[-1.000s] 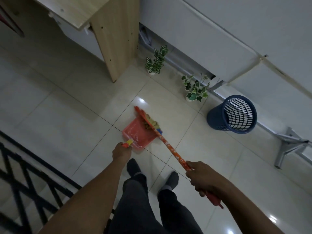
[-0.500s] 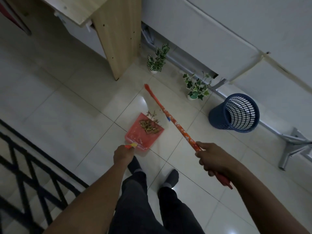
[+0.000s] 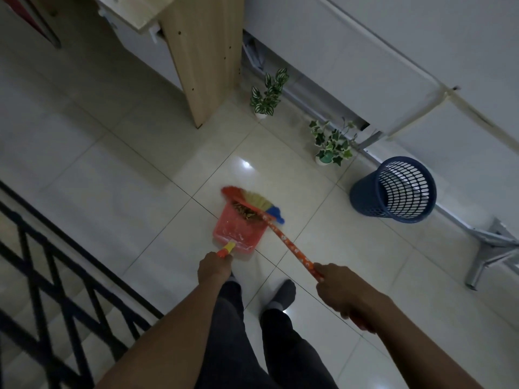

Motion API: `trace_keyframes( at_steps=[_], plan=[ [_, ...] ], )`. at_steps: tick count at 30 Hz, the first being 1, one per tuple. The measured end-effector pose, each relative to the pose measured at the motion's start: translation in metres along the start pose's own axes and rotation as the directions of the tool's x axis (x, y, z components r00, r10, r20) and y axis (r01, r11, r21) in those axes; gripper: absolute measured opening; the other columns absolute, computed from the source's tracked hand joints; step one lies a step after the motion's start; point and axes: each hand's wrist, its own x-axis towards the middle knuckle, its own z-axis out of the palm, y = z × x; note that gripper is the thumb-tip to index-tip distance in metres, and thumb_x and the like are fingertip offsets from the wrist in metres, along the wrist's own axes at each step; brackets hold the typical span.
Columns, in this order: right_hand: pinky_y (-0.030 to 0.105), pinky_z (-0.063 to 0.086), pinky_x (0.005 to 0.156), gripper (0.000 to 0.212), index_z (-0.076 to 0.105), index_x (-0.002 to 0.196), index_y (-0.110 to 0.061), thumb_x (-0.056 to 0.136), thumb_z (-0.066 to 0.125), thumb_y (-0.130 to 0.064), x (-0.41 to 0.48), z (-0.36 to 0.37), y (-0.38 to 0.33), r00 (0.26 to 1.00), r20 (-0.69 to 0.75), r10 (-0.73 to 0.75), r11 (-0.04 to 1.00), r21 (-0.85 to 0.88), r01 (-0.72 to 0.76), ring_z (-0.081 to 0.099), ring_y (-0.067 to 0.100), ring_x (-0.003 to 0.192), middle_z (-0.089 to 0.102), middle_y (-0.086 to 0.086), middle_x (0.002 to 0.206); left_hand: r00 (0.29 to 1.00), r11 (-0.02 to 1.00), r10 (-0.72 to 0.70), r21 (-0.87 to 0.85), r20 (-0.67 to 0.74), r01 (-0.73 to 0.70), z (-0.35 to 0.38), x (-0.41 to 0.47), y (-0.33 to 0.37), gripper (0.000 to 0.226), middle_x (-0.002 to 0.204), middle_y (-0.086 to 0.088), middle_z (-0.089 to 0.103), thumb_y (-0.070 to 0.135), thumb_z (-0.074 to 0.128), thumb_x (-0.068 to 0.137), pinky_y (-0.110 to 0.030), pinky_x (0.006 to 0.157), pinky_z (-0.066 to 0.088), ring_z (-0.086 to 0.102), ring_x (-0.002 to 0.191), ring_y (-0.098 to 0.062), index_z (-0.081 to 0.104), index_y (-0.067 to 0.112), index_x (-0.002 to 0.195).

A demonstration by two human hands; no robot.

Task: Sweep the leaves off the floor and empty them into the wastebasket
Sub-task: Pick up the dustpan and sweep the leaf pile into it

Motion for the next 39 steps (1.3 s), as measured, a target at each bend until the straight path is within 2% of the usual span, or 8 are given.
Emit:
trace_keyframes(
  at_steps=[3, 7, 13, 20, 24, 28, 34, 39],
  plan=[
    [0.021, 0.051, 0.038, 0.038, 0.048, 0.131, -0.024, 0.093, 0.043, -0.019, -0.023, 0.0, 0.011, 1.0, 0.017, 0.003, 0.997, 0.078, -0.004, 0.058, 0.013, 0.05, 0.063, 0.003, 0.082, 1.0, 1.0, -0.013, 0.004, 0.003, 0.013, 0.002, -0.003, 0.004, 0.044, 0.105, -0.018, 0.07, 0.042, 0.058, 0.091, -0.035, 0.074, 0.052, 0.066, 0.093, -0.034, 0.068, 0.002, 0.105],
    [0.022, 0.05, 0.041, 0.032, 0.051, 0.127, -0.025, 0.096, 0.045, -0.02, -0.046, -0.021, 0.022, 0.999, 0.054, 0.004, 0.973, 0.232, -0.016, 0.052, 0.011, 0.048, 0.058, 0.003, 0.073, 1.0, 1.0, -0.011, 0.018, -0.004, 0.011, 0.001, -0.003, 0.008, 0.044, 0.103, -0.017, 0.07, 0.044, 0.058, 0.09, -0.034, 0.069, 0.05, 0.064, 0.085, -0.032, 0.068, 0.003, 0.105],
    [0.022, 0.046, 0.042, 0.048, 0.045, 0.14, -0.032, 0.094, 0.05, -0.017, -0.05, -0.055, 0.026, 1.0, 0.027, -0.013, 0.923, 0.385, 0.002, 0.049, 0.008, 0.042, 0.053, 0.005, 0.07, 1.0, 0.999, 0.025, 0.034, -0.007, -0.025, -0.001, -0.003, 0.009, 0.044, 0.105, -0.018, 0.07, 0.042, 0.059, 0.091, -0.036, 0.072, 0.05, 0.066, 0.094, -0.036, 0.068, 0.002, 0.104],
    [0.02, 0.046, 0.04, 0.04, 0.048, 0.134, -0.021, 0.094, 0.048, -0.015, -0.014, -0.06, 0.008, 0.996, -0.087, 0.011, 0.943, 0.333, 0.019, 0.055, 0.013, 0.049, 0.059, 0.006, 0.071, 0.997, 0.993, 0.074, 0.09, -0.02, -0.072, 0.0, -0.008, 0.001, 0.042, 0.098, -0.017, 0.072, 0.042, 0.057, 0.09, -0.031, 0.065, 0.047, 0.063, 0.08, -0.03, 0.07, 0.002, 0.094],
    [0.024, 0.05, 0.042, 0.027, 0.052, 0.117, -0.014, 0.092, 0.045, -0.015, 0.011, -0.053, 0.005, 0.988, -0.154, 0.01, 0.988, 0.154, 0.014, 0.06, 0.017, 0.052, 0.064, 0.008, 0.077, 0.997, 0.992, 0.072, 0.103, -0.033, -0.069, 0.002, -0.012, -0.008, 0.044, 0.099, -0.017, 0.072, 0.044, 0.058, 0.09, -0.033, 0.069, 0.051, 0.067, 0.089, -0.034, 0.069, 0.002, 0.095],
    [0.024, 0.044, 0.037, 0.032, 0.051, 0.121, -0.011, 0.09, 0.042, -0.013, 0.026, -0.033, 0.024, 0.99, -0.14, 0.0, 1.0, 0.009, 0.002, 0.059, 0.018, 0.053, 0.059, 0.007, 0.08, 0.997, 0.993, 0.071, 0.094, -0.031, -0.068, 0.018, -0.029, -0.018, 0.043, 0.097, -0.016, 0.071, 0.043, 0.059, 0.09, -0.039, 0.077, 0.057, 0.068, 0.089, -0.033, 0.07, 0.001, 0.094],
    [0.023, 0.046, 0.038, 0.023, 0.056, 0.105, -0.011, 0.087, 0.042, -0.011, 0.031, -0.03, 0.08, 0.996, -0.076, -0.053, 0.997, 0.058, 0.057, 0.057, 0.018, 0.05, 0.063, 0.011, 0.075, 0.994, 0.999, 0.03, -0.016, -0.105, -0.031, 0.058, -0.062, -0.029, 0.034, 0.096, -0.015, 0.07, 0.042, 0.062, 0.088, -0.034, 0.07, 0.052, 0.064, 0.081, -0.03, 0.064, 0.008, 0.087],
    [0.024, 0.049, 0.039, 0.021, 0.056, 0.103, -0.012, 0.087, 0.042, -0.011, 0.023, -0.037, 0.116, 0.985, -0.129, -0.118, 0.993, 0.009, 0.121, 0.06, 0.021, 0.049, 0.064, 0.011, 0.075, 0.995, 0.989, -0.045, -0.144, -0.084, 0.033, 0.103, -0.085, -0.043, 0.048, 0.098, -0.015, 0.071, 0.052, 0.061, 0.088, -0.036, 0.075, 0.056, 0.062, 0.078, -0.026, 0.067, 0.004, 0.092]
  ],
)
